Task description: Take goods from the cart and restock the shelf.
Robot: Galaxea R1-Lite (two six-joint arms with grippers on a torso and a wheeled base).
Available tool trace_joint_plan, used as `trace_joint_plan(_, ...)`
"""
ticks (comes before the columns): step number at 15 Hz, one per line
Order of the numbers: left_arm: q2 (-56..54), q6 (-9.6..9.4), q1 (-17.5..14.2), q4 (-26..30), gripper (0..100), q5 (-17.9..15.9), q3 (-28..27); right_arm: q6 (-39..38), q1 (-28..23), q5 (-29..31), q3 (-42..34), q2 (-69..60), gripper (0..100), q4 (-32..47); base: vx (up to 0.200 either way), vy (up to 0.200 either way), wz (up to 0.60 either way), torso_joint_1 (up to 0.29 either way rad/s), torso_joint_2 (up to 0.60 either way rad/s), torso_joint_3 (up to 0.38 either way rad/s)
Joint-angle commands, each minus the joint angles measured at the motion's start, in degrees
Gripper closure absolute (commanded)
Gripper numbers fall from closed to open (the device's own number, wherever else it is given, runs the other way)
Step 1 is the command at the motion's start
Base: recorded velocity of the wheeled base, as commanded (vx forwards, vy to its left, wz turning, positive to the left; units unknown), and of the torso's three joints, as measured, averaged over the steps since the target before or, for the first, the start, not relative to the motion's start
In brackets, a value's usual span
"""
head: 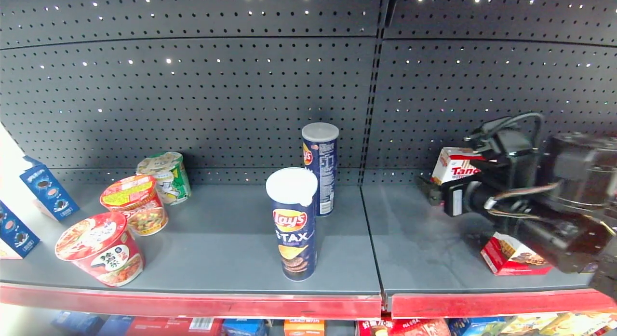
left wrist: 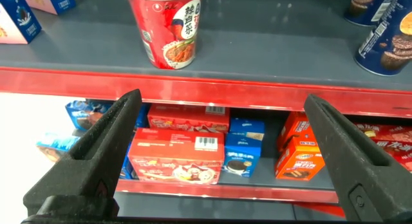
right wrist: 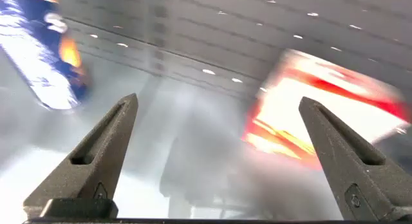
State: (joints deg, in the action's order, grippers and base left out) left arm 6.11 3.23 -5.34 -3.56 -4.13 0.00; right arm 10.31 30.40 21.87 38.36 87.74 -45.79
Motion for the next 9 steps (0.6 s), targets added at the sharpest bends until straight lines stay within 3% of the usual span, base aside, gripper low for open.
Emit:
trace_joint_plan(1, 0.04, -0.07, -0.02, 0.04, 0, -0.09, 0.0, 0.06, -9.22, 0.19, -13.31, -21.11, 0, 0.26, 0.0, 0.0, 0.0, 0.0, 0.0, 0.0)
trace_joint_plan(4, 0.13, 0.02, -0.02, 0.04, 0, 0.27, -0.09, -0.21, -18.89, 0.19, -23.69, -33.95, 0, 0.35, 0.0, 0.0, 0.0, 0.0, 0.0, 0.0)
trace_joint_plan(6, 0.13, -0.15, -0.02, 0.13, 0, 0.27, 0.0, -1.35, -26.62, 0.63, -34.67, -45.46, 0, 1.75, 0.0, 0.0, 0.0, 0.0, 0.0, 0.0)
trace_joint_plan(8, 0.04, -0.51, -0.02, 0.13, 0, 0.0, 0.0, -3.02, -33.13, 0.28, -38.36, -57.76, 0, 11.95, 0.0, 0.0, 0.0, 0.0, 0.0, 0.0)
trace_joint_plan(9, 0.04, -0.59, -0.02, 0.13, 0, 0.09, -0.09, -4.16, -34.18, -0.25, -35.99, -69.1, 0, 29.26, 0.0, 0.0, 0.0, 0.0, 0.0, 0.0)
